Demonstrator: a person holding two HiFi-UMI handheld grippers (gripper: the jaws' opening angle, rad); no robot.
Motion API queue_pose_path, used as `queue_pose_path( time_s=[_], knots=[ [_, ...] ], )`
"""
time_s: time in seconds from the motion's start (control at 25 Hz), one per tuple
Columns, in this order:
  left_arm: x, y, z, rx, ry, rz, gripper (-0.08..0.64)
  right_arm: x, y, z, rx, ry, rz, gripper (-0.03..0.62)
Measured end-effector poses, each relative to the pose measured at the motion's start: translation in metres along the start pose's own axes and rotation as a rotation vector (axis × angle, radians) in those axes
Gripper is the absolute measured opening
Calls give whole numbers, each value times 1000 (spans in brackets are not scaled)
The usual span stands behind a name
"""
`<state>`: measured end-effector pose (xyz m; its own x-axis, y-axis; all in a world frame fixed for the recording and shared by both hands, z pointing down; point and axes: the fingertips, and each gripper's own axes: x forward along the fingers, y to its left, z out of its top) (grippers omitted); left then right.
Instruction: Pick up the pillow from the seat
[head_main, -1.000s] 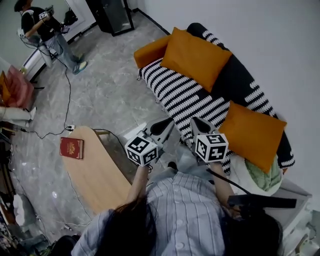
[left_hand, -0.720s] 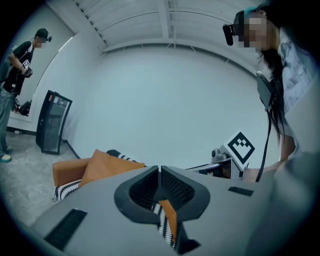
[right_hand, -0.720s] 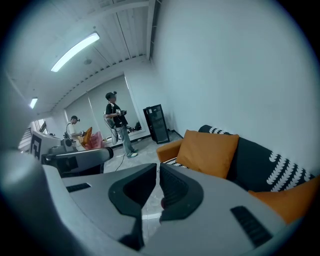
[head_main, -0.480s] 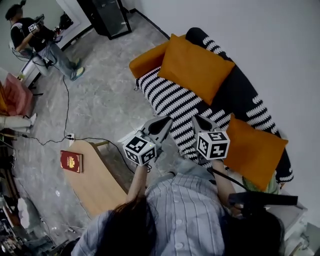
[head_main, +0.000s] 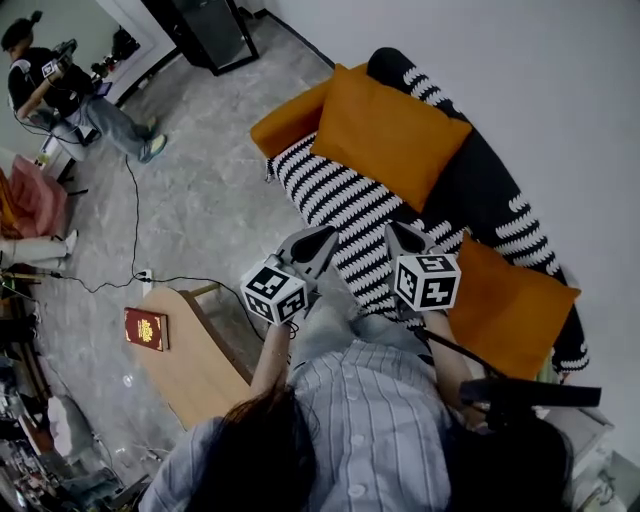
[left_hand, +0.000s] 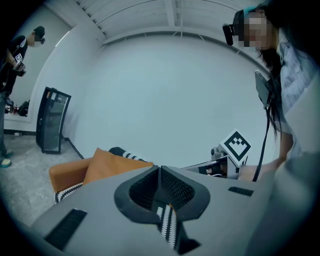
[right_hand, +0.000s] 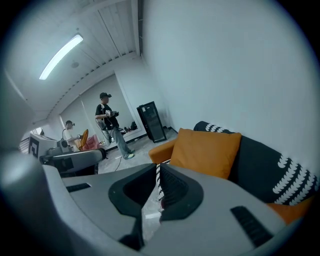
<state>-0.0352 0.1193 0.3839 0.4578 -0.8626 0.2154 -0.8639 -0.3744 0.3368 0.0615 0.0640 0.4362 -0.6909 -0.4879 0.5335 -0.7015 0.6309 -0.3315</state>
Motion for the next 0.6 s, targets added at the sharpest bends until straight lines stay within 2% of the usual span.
queue_pose_path(
  time_s=[0.32, 0.6],
  knots=[
    [15, 8, 9, 48, 27, -51, 9, -1, -22, -5, 58, 4, -34, 34],
    [30, 28, 7, 23, 61, -114, 9, 12, -41, 3, 94, 0, -83, 34]
  ],
)
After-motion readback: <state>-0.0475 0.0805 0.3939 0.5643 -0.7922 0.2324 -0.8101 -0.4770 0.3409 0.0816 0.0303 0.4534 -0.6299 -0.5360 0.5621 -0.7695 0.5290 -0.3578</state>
